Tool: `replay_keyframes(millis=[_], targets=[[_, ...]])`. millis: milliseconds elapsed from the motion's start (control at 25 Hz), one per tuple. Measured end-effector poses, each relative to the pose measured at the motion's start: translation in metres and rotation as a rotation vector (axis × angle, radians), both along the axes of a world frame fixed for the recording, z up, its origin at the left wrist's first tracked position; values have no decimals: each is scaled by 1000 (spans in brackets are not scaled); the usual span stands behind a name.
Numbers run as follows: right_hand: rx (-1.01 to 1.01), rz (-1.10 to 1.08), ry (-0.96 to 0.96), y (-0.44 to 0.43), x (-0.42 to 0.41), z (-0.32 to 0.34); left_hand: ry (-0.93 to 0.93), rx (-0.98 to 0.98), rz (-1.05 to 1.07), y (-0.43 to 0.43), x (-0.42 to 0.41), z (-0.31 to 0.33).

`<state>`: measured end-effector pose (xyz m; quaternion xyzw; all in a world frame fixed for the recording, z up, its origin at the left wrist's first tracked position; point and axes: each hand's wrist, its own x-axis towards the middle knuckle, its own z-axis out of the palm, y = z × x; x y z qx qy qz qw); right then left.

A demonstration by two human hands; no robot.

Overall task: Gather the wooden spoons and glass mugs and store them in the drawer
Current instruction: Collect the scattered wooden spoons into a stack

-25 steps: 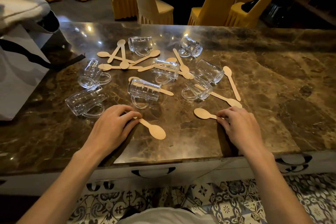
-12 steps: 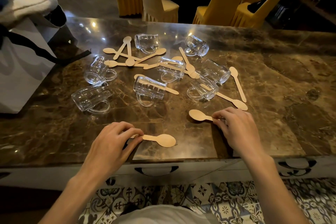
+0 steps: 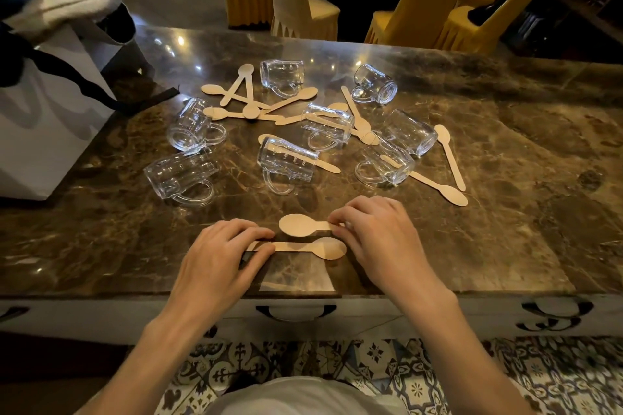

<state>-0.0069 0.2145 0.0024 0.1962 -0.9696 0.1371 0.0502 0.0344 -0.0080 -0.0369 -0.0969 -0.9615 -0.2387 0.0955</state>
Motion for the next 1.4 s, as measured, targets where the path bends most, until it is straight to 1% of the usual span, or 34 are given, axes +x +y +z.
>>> replay_keyframes(millis=[120,360,640,840,1000,1120,1240,1400], targets=[[-9,51,-25,-12,2,-4,-11,2,56,-11,0,-1],[9,99,-74,-22,6,-13,-13,-4,65,-14,2,-6],[18,87,-111,-22,8,-18,-15,25,43,-18,3,-8],[3,53,-112,-20,8,-11,-28,27,-33,-27,-4,5],[-9,-124,-70,3,-3,1,40,9,-82,-42,-37,34],[-17,-242,-57,22,-13,10,68,-7,-67,-46,-77,54],[-46,-212,-46,22,-38,20,74,-19,-1,-47,-116,63],[-21,-93,1,3,-97,37,34,-33,114,-53,-169,66]])
